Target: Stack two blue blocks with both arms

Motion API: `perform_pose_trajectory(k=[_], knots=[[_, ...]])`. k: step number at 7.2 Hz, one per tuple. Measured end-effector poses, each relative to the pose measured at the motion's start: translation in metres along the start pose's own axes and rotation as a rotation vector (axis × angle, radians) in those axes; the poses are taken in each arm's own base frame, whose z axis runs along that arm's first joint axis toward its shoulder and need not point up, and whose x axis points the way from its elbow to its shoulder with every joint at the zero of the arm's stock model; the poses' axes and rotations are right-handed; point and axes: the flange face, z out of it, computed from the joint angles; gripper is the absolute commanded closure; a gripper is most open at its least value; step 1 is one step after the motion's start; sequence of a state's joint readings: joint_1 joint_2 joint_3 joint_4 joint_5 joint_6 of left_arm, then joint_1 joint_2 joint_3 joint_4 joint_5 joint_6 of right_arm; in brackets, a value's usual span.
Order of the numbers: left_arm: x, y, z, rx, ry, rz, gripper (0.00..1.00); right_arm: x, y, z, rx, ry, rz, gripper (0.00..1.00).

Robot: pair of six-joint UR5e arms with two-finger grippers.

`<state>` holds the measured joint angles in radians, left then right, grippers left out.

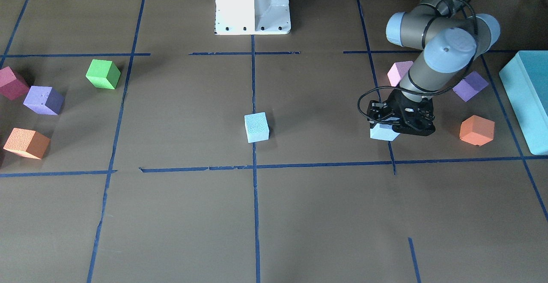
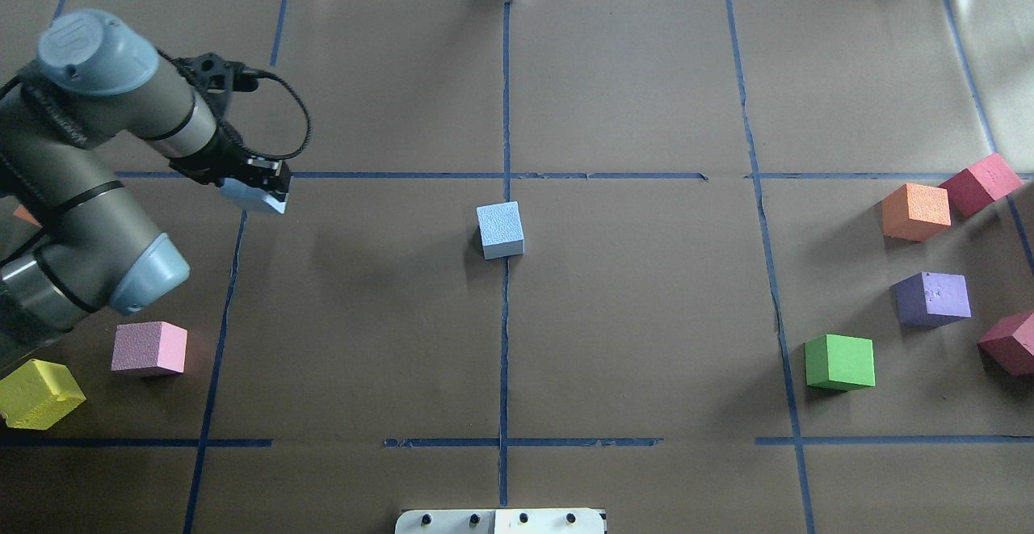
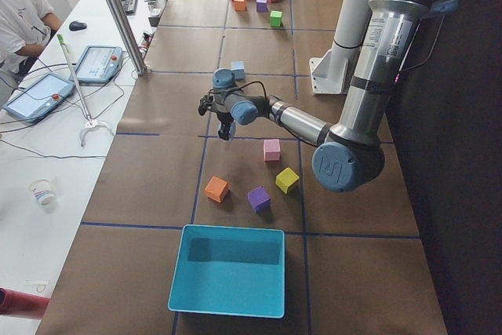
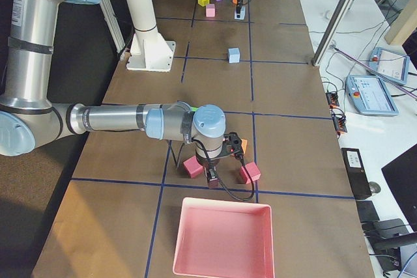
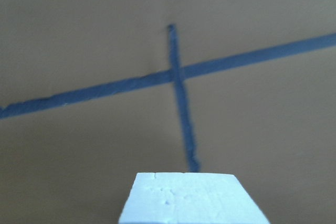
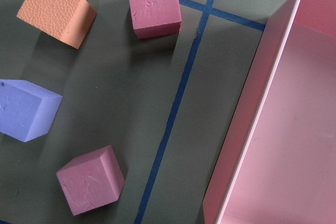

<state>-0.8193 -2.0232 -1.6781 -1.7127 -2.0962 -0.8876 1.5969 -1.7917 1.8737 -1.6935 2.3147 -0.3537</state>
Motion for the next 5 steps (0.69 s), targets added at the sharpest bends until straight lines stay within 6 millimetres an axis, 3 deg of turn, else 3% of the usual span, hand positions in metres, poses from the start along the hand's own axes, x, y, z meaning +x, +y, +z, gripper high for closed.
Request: perform_pose_trajectory(k=[2,3,4,5], knots=[[0.15,0.0,-0.017,0.008,0.0,-0.132,0.92,0.0,0.001,0.001,-0.001,-0.001,0.003,0.0],[0.217,-0.002,-0.014,0.012,-0.01,-0.197,0.91,0.0,0.001,0.001,-0.001,-0.001,0.004,0.0],[0.265,-0.004,-0.008,0.007,-0.022,-0.249,0.9,0.0,0.001,0.001,-0.001,-0.001,0.005,0.0],[0.294,-0.002,0.001,0.0,-0.037,-0.276,0.9,0.0,0.001,0.001,-0.001,-0.001,0.006,0.0]])
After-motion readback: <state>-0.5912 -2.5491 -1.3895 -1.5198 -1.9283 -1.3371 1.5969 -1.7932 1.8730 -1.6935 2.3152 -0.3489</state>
